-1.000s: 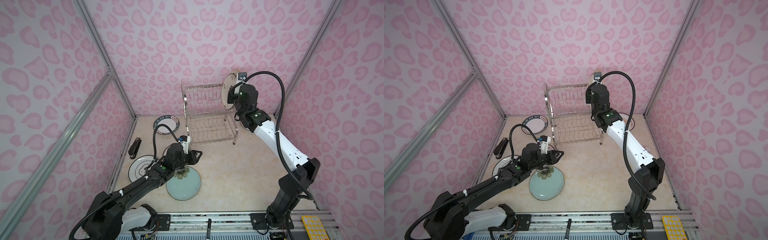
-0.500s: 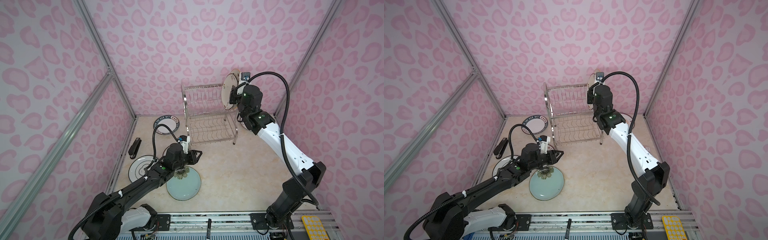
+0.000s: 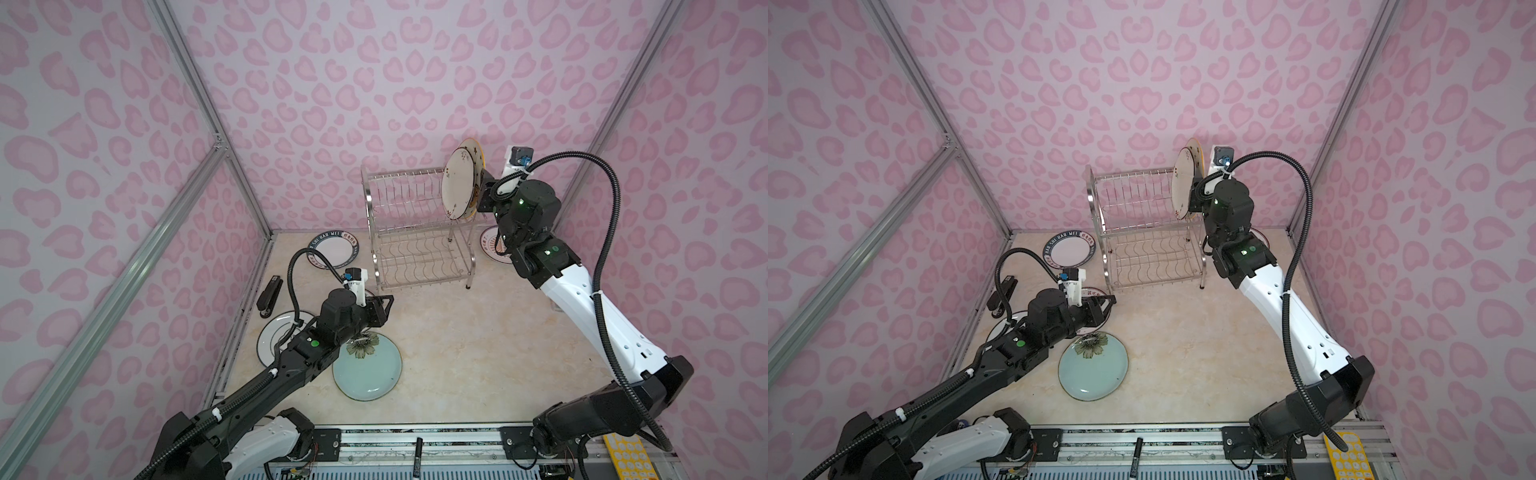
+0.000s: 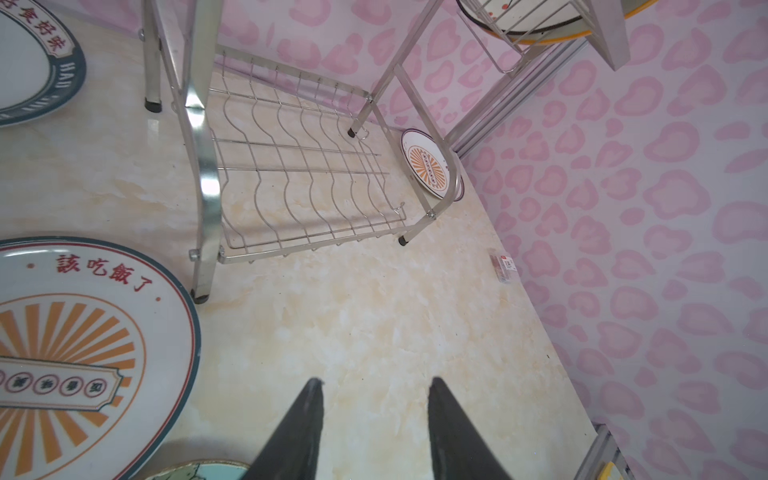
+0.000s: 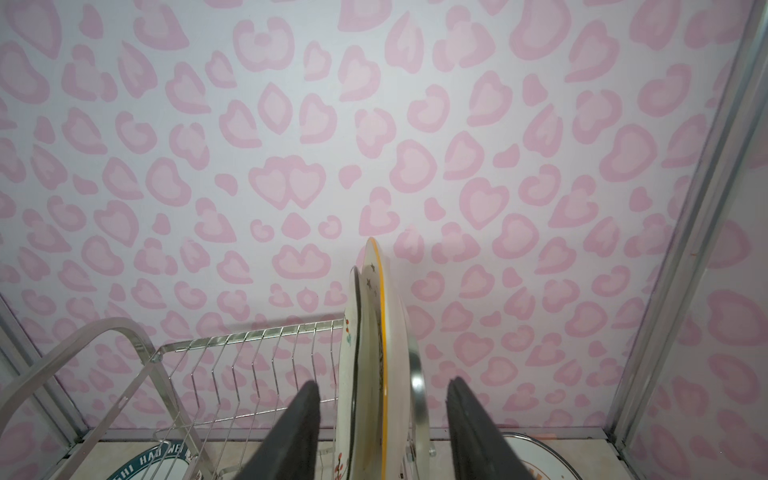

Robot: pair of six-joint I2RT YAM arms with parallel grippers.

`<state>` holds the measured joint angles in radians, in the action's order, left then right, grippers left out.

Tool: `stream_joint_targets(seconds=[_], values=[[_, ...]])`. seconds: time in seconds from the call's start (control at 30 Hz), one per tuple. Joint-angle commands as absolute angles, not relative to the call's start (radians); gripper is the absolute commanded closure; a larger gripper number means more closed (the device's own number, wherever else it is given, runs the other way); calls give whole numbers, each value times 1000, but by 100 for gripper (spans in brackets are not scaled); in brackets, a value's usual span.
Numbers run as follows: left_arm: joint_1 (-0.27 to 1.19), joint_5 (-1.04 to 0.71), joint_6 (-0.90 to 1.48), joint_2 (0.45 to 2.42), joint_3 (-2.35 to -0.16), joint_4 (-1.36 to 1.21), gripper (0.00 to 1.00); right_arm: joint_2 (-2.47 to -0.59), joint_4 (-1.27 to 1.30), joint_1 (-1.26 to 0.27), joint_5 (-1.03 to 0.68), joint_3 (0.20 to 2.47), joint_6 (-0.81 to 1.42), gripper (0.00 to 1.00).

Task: Load the plates into the dish rack
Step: 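Open the right gripper and withdraw it from the standing red-berry plate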

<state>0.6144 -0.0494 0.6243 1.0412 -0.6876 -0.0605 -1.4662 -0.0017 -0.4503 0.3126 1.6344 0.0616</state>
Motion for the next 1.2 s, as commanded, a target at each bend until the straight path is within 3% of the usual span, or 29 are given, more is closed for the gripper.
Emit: stream_joint_targets(seconds=[0.0,0.43,0.77,0.9,1.17], values=[[614,20,576,1019,-704,-10,55,-1430,38,-425,243,1598,115,51],[611,84,514,1011,-729,70,54,-1295,20,-263,98,1322,254,50],[600,86,503,1042,-744,65,53,-1210,57,-245,-39,1006,296,50],[596,54,508,1068,-744,24,53,-1212,115,-265,-138,858,393,50],[578,22,534,1136,-718,-31,54,-1372,171,-446,-237,756,514,53]])
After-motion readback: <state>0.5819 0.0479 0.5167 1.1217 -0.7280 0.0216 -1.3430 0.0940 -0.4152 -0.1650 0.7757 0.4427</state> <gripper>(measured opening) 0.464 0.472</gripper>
